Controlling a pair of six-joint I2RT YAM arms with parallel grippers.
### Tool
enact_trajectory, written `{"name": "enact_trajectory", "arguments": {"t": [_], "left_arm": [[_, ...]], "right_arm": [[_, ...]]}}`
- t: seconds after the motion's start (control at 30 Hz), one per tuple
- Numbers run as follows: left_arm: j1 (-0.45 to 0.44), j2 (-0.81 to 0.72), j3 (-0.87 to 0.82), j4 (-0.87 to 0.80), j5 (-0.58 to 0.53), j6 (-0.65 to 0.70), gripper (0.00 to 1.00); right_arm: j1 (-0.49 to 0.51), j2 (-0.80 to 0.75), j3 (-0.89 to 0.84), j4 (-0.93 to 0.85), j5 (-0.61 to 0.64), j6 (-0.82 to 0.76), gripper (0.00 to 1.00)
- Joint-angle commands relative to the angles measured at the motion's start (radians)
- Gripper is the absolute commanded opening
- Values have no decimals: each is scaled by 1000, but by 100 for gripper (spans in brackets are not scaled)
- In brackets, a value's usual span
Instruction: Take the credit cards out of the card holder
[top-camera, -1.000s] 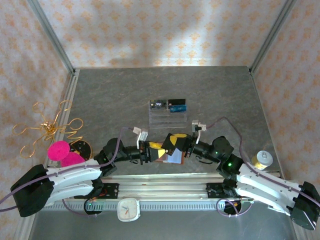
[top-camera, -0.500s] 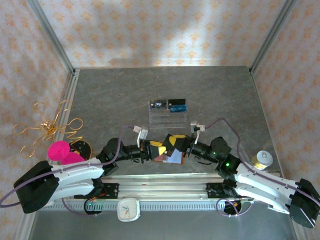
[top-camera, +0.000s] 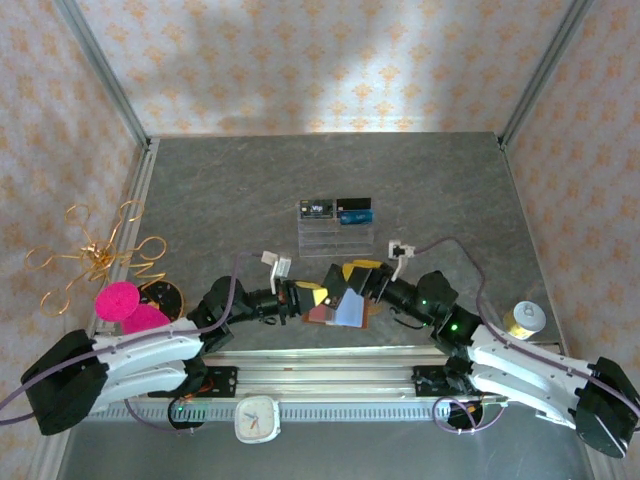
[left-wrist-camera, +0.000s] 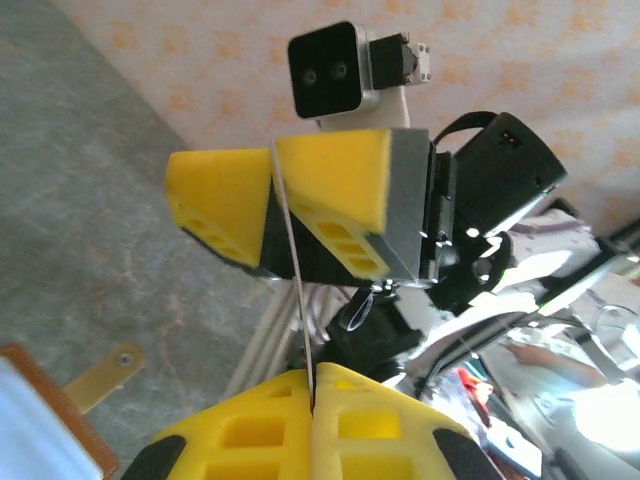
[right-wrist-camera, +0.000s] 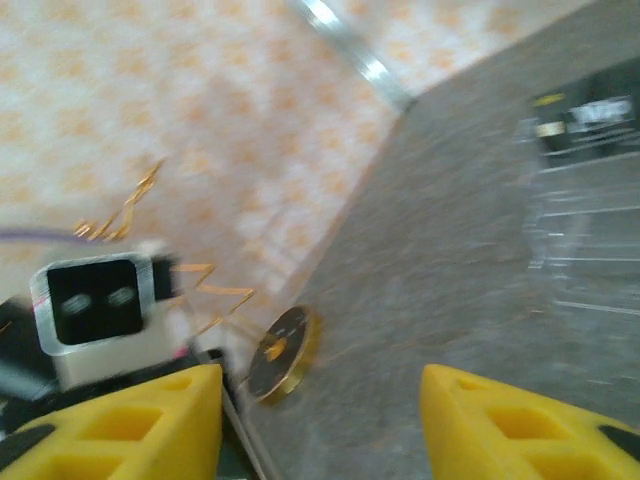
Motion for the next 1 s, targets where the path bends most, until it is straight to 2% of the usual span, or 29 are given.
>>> {"name": "enact_trajectory", "arguments": {"t": [0.0, 0.07, 0.23, 0.37, 0.43, 0.53, 0.7, 0.83, 0.97], "left_arm": [[-3, -96, 43, -181, -127, 109, 0], [-2, -161, 39, -229, -190, 129, 0], [-3, -296, 32, -327, -306, 157, 0], [-3, -327, 14, -325, -305, 156, 0], [-4, -328, 8, -318, -299, 148, 0], [-4, -338, 13, -337, -296, 153, 0], [-4, -373, 25, -366, -292, 156, 0], [-4, -396, 32, -405, -302, 185, 0], [-3, -416, 36, -428, -314, 197, 0]], "right_arm": [[-97, 20, 37, -154, 171, 15, 55], [-202, 78, 71, -197, 160, 30, 53], [-439, 313, 166, -146, 31, -9, 48], [-546, 520, 291, -132, -15, -28, 46], [-596, 641, 375, -135, -54, -41, 38], [-643, 831, 510, -150, -164, -80, 29], [-653, 1101, 738, -238, -311, -177, 29], [-654, 1215, 829, -257, -420, -215, 31], [-649, 1269, 875, -286, -474, -256, 33]]}}
